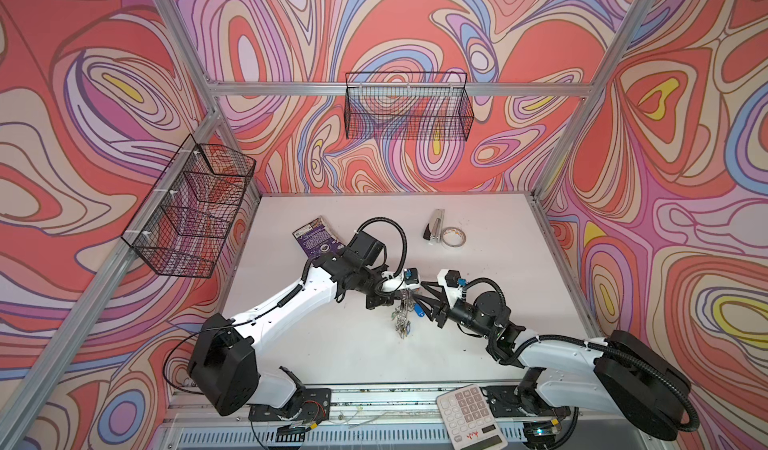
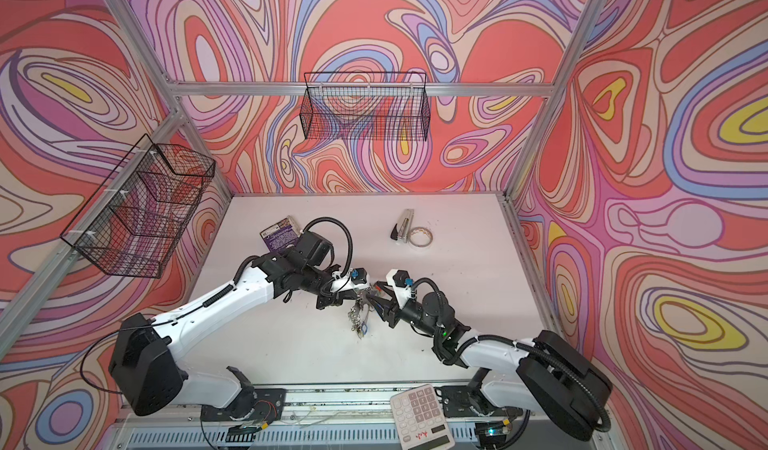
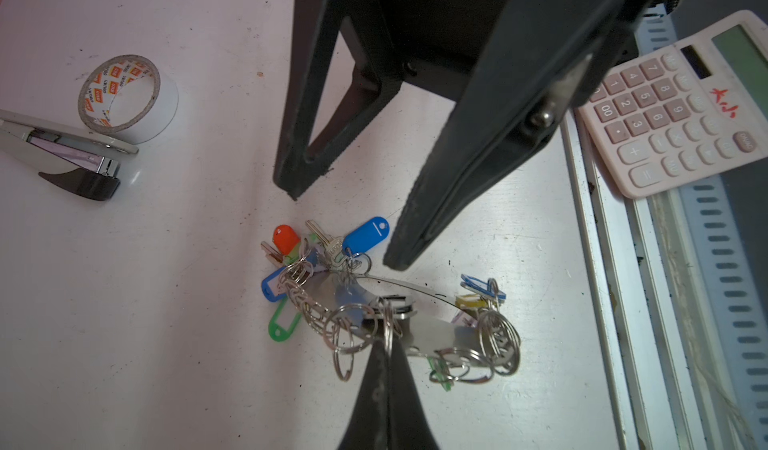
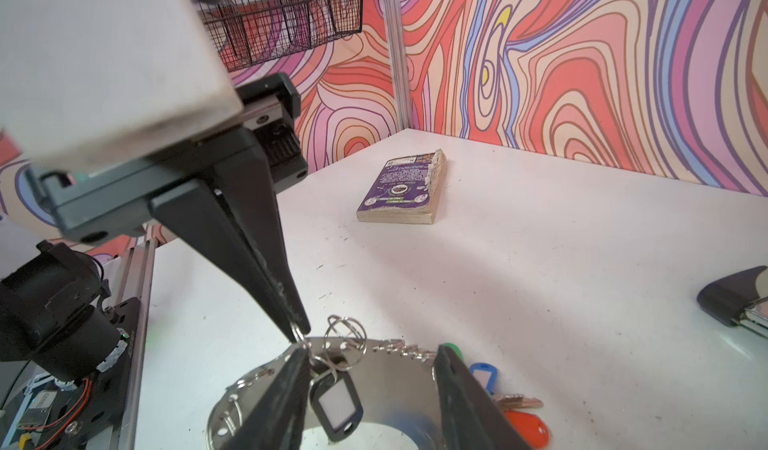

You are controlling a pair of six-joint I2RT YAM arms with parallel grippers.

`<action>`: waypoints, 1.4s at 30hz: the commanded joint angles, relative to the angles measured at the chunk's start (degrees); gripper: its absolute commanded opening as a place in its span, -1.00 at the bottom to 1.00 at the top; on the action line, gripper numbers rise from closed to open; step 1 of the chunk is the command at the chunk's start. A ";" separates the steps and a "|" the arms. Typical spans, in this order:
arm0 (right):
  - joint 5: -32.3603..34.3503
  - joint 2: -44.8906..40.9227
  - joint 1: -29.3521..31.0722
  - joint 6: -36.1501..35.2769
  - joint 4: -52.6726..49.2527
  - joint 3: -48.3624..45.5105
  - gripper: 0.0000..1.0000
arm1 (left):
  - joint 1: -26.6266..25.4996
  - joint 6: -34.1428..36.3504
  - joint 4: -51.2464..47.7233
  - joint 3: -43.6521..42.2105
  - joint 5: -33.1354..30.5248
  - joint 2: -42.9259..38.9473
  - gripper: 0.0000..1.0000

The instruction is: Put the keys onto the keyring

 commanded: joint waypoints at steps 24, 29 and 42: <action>-6.15 11.01 2.23 -1.13 0.41 3.57 0.04 | 2.71 -1.99 3.20 -3.07 8.25 -0.57 -1.00; -7.51 12.12 2.23 -0.60 0.87 4.03 0.04 | 2.71 -3.84 3.92 -3.21 9.07 -0.22 -1.00; -5.62 13.41 2.21 -0.32 1.04 5.32 -0.27 | 2.41 -4.57 3.79 -2.97 10.65 -0.48 -1.00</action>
